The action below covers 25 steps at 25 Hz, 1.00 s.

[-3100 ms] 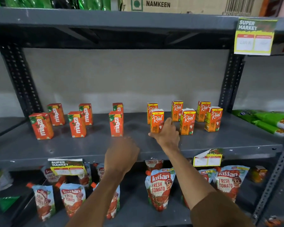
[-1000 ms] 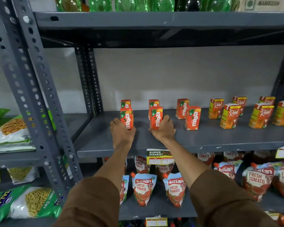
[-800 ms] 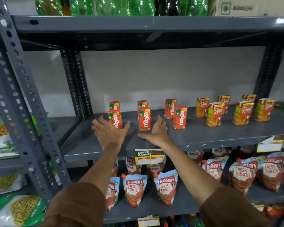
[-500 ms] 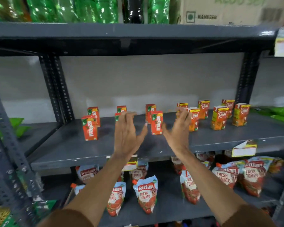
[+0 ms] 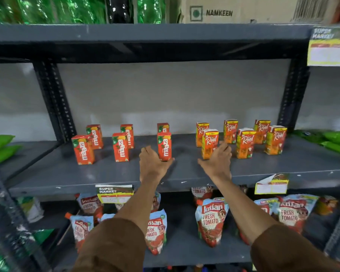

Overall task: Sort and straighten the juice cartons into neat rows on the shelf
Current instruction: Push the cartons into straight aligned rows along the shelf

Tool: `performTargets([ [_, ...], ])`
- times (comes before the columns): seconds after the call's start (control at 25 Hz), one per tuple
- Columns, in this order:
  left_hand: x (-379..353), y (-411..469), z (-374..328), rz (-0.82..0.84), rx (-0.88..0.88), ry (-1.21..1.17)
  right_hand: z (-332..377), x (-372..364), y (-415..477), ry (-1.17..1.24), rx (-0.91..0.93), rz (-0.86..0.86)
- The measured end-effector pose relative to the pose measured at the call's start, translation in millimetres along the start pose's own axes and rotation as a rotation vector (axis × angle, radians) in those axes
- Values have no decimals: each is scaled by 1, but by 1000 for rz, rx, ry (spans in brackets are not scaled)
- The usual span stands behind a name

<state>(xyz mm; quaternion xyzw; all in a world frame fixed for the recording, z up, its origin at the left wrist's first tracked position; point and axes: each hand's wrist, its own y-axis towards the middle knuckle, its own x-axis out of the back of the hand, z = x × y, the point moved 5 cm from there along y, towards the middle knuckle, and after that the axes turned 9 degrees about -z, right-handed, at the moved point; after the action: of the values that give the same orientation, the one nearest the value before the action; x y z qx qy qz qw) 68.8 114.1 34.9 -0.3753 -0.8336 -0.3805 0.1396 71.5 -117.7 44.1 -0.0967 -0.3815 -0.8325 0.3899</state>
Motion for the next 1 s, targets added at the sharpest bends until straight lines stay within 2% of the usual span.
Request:
performTargets([
  [0.16,-9,1,-1,150,-70,318,-4,-3,-2,-54,-9,17],
  [0.24,-14,1,0,187,-63,386,-4,-3,-2,-82,-24,31],
  [1.0,-17,-1,-3,143,-31,502,-4,-9,-3,-216,61,55],
])
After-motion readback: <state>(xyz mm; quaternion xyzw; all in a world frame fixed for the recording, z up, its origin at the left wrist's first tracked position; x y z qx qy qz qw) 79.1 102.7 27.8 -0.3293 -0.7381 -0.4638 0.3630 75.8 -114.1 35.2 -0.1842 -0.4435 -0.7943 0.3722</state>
